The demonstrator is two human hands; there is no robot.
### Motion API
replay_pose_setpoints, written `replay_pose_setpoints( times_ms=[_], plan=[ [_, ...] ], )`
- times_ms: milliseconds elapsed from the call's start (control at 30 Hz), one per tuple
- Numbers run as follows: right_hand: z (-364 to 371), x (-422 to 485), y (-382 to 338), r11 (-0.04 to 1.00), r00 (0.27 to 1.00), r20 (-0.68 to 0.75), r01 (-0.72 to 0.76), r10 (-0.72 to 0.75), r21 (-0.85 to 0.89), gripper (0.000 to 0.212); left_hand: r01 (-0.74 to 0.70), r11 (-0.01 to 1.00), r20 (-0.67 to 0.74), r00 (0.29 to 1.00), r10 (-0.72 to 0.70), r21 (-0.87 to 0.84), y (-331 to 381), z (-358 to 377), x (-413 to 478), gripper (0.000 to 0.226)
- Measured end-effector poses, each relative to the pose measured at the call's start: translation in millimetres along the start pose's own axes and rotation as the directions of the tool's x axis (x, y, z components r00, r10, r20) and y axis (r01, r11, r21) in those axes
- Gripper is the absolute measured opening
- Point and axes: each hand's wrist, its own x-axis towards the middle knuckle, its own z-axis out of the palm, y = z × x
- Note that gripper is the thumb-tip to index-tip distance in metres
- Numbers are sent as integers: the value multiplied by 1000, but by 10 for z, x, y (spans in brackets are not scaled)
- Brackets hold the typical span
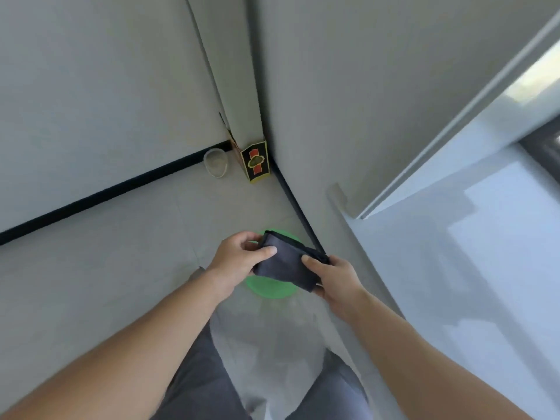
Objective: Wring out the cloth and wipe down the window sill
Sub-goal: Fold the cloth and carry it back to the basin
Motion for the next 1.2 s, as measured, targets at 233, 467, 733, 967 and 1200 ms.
replay_pose_setpoints(
  times_ms=[233,467,733,967,1200],
  plan=[
    [869,858,235,957,961,-269,22,59,290,20,-71,928,284,958,-39,367,204,-649,1517,47],
    [1302,1601,886,867,882,-441,82,167,491,19,-139,827,443,885,-142,544,-188,-722,2510,64],
    [1113,2944,2255,883,758,-595,54,267,465,11,-190,740,481,853,-200,645,-1620,-377,3651,43],
    [696,4375,3255,940,655,-721,48,226,338,23,-232,692,467,867,-171,684,-3078,36,4837,42],
    [456,5272,3785,995,610,-787,-40,97,91,15,-385,560,500,864,-63,734,-3804,358,5665,52]
  ],
)
